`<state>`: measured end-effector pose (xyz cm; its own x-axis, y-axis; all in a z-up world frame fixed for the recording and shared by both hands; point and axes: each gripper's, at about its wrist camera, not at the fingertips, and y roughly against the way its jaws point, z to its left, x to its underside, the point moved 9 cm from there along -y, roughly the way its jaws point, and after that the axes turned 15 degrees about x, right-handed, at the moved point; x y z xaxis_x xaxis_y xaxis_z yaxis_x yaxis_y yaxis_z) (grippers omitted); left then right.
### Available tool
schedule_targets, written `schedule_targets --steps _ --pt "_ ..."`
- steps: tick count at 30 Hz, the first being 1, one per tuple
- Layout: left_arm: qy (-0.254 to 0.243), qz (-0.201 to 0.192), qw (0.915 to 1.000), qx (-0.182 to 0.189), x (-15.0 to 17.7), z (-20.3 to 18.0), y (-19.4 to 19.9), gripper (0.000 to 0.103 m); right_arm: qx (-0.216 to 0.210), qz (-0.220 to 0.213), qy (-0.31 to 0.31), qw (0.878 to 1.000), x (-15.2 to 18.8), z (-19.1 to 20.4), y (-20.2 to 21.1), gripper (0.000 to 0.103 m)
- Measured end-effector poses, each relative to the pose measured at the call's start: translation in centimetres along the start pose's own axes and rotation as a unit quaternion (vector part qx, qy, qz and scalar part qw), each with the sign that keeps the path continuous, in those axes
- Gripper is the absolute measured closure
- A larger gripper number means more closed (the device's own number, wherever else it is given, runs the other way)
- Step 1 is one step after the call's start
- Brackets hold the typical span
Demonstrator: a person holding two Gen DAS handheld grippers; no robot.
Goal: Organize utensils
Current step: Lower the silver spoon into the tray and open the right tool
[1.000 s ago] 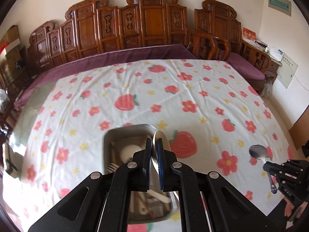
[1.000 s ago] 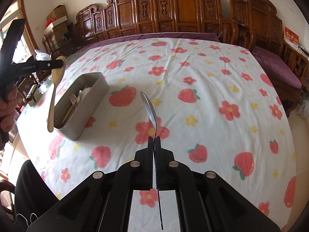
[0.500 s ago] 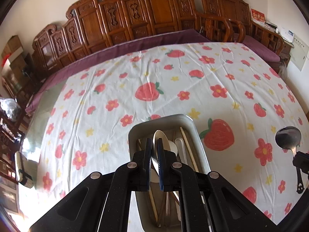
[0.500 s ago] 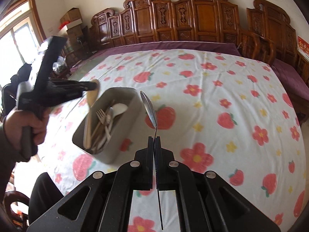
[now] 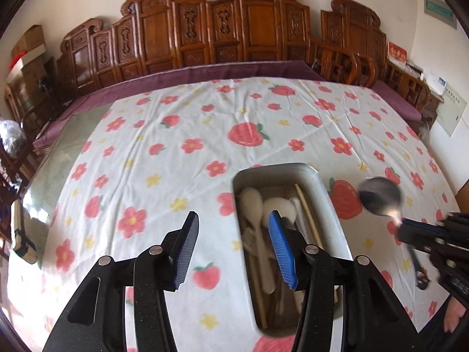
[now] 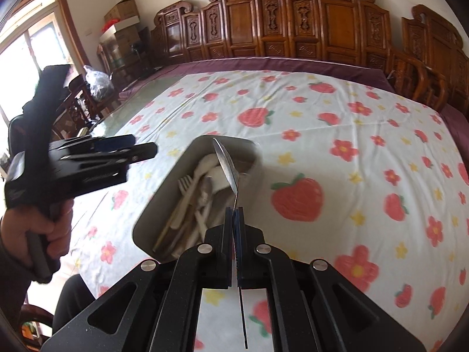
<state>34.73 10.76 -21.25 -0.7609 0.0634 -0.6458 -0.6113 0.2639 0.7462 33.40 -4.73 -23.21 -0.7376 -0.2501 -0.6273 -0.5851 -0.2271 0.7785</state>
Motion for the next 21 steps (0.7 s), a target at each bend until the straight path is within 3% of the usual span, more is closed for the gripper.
schedule_targets --steps 9,21 --pt "0.0 -0.028 0.9995 -0.017 1.2 3.4 4.4 0.056 -0.005 0.011 0.002 1.0 -1.8 4.2 -2.9 0.1" --pt "-0.016 -0.035 0.9991 -0.019 3.3 4.1 6.1 0.055 0.014 0.043 -0.055 0.997 -2.8 4.2 -7.5 0.1"
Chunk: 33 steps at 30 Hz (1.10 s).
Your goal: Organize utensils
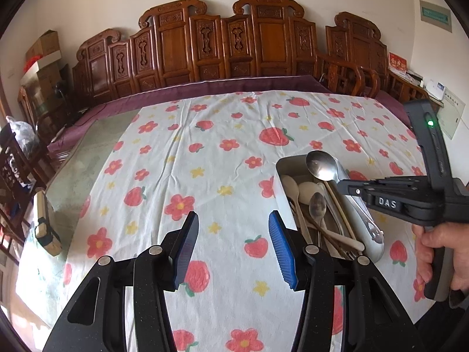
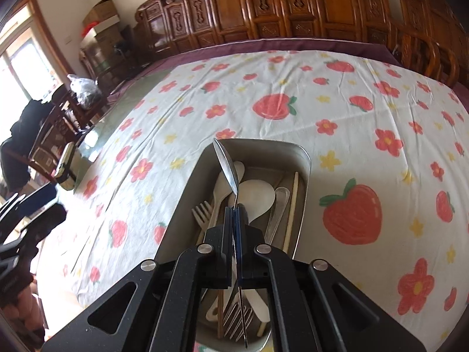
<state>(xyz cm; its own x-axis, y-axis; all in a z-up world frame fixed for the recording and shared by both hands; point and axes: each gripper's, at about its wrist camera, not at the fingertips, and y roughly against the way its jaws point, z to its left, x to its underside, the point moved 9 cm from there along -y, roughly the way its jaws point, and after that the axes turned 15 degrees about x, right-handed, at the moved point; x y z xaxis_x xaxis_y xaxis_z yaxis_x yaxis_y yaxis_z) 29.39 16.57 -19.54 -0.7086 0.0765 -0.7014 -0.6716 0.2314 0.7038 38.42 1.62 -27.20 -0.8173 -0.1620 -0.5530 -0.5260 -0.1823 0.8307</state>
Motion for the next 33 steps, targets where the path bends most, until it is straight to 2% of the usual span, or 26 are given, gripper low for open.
schedule_targets --steps 4,13,17,20,21,22,26,27,30,33 --pt "0.004 0.001 1.0 0.002 0.5 0.1 0.0 0.055 0.021 -0.003 0.011 1.0 0.0 -0.1 -0.7 0.1" --pt "0.003 0.002 1.0 0.006 0.9 -0.9 0.2 0.053 0.016 -0.033 0.026 0.999 0.5 -1.3 1.9 0.098" --pt "0.001 -0.002 0.9999 0.012 0.8 -2.3 0.6 0.046 0.022 -0.054 0.03 0.998 1.7 -2.8 4.6 0.081" --pt "0.0 -0.004 0.9998 0.018 0.9 -3.9 0.8 0.044 0.021 -0.064 0.023 0.997 2.8 -4.5 6.8 0.078" --pt "-0.001 -0.004 0.9998 0.018 0.9 -4.5 0.9 0.041 0.023 -0.067 0.022 0.997 3.2 -5.1 7.4 0.075" --pt "-0.003 -0.007 0.9998 0.021 0.9 -5.2 1.0 0.032 0.025 -0.07 0.02 0.997 3.5 -5.5 8.0 0.071" --pt "-0.014 -0.019 0.9995 0.019 0.7 -7.9 1.6 0.013 0.05 -0.095 0.003 0.994 4.5 -8.7 11.2 0.037" --pt "-0.014 -0.019 0.9995 0.02 0.7 -8.3 1.7 0.012 0.057 -0.101 -0.002 0.993 4.8 -9.4 11.9 0.03" --pt "-0.022 -0.019 0.9993 0.023 0.8 -10.7 1.8 0.009 0.073 -0.114 -0.012 0.991 5.6 -11.3 13.8 0.016" --pt "-0.026 -0.027 0.9989 0.029 0.9 -12.7 2.1 0.008 0.086 -0.125 -0.016 0.988 6.6 -12.7 15.5 0.006"
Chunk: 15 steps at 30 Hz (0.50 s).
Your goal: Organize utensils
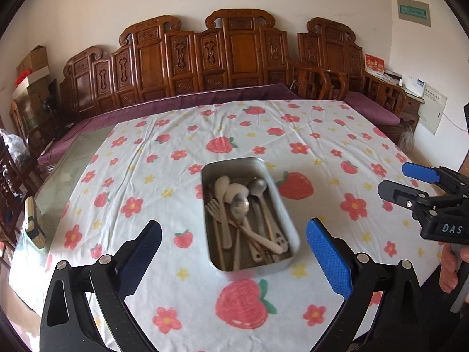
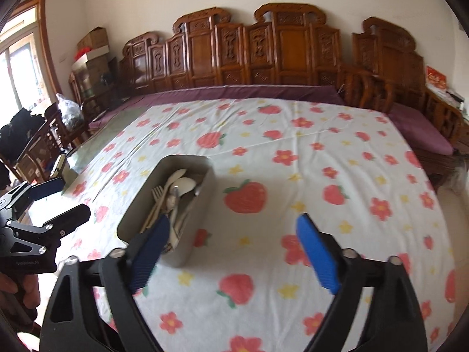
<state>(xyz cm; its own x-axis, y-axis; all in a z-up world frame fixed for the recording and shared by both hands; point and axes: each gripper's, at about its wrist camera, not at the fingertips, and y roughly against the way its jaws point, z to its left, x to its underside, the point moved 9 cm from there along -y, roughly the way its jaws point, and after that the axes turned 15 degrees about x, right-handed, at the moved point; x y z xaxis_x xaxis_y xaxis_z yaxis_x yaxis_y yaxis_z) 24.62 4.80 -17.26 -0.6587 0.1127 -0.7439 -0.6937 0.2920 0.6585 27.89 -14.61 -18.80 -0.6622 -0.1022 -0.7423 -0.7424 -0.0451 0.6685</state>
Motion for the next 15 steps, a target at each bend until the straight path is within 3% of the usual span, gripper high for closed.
schedule_targets --steps 2,15 --pt "0.0 -0.002 1.0 0.004 0.2 -1.3 0.2 0.008 0.006 -0.005 -0.004 1.0 0.5 -1.2 1.1 0.003" --pt "0.022 -0.028 0.9992 0.019 0.6 -6.5 2.4 0.008 0.028 -0.027 -0.021 0.999 2.9 -5.1 6.0 0.003"
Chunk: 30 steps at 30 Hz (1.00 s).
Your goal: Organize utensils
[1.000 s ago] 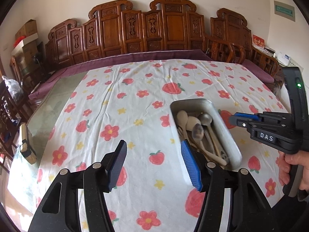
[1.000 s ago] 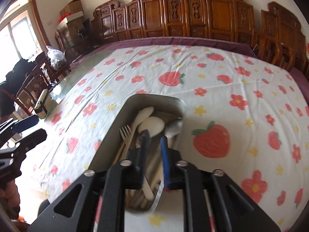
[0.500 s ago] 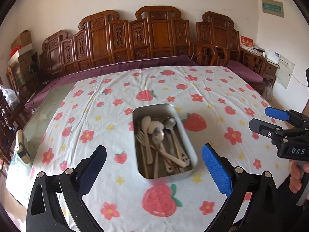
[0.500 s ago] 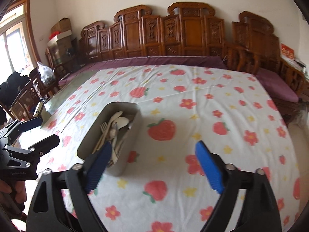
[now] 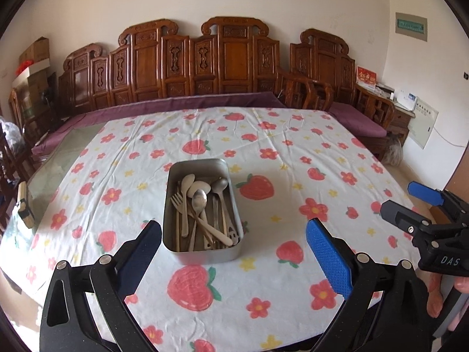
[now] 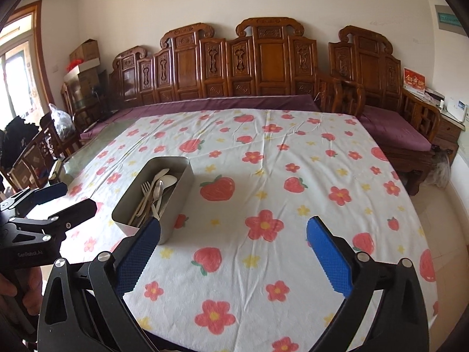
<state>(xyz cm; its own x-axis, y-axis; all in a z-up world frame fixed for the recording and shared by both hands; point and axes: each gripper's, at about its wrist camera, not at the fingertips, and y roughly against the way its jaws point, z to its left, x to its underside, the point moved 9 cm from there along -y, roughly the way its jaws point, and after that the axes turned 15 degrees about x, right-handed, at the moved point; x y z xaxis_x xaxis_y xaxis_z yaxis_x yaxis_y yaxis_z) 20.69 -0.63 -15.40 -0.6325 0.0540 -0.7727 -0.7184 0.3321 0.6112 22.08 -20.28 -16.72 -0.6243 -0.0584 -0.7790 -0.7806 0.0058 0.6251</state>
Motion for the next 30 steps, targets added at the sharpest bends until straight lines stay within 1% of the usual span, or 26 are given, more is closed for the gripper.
schedule_targets --steps 3,7,15,21,25,30 --pt "-0.006 -0.009 0.9999 0.002 -0.4 -1.2 1.1 0.008 0.004 -0.008 0.001 1.0 -0.1 -0.5 1.4 0.003" --pt "-0.009 -0.024 0.9997 -0.001 -1.3 -2.5 3.3 0.008 0.01 -0.033 -0.002 0.999 -0.9 -1.2 4.1 0.003" --pt "-0.013 -0.054 0.9985 -0.003 -3.1 -4.2 7.2 0.008 -0.001 -0.069 -0.014 0.997 -2.8 -1.4 8.6 0.003" --pt "-0.023 -0.079 0.9965 -0.013 -4.9 -5.2 9.8 0.008 -0.003 -0.098 -0.02 0.995 -4.8 -1.4 11.6 0.003" --pt "-0.022 -0.097 0.9949 -0.013 -6.2 -5.5 11.6 0.008 0.001 -0.122 -0.021 0.992 -6.5 -1.5 13.8 0.003" --pt "-0.021 -0.125 0.9918 -0.02 -7.4 -5.5 13.8 0.008 0.001 -0.146 -0.028 0.989 -7.8 -1.9 16.1 0.003"
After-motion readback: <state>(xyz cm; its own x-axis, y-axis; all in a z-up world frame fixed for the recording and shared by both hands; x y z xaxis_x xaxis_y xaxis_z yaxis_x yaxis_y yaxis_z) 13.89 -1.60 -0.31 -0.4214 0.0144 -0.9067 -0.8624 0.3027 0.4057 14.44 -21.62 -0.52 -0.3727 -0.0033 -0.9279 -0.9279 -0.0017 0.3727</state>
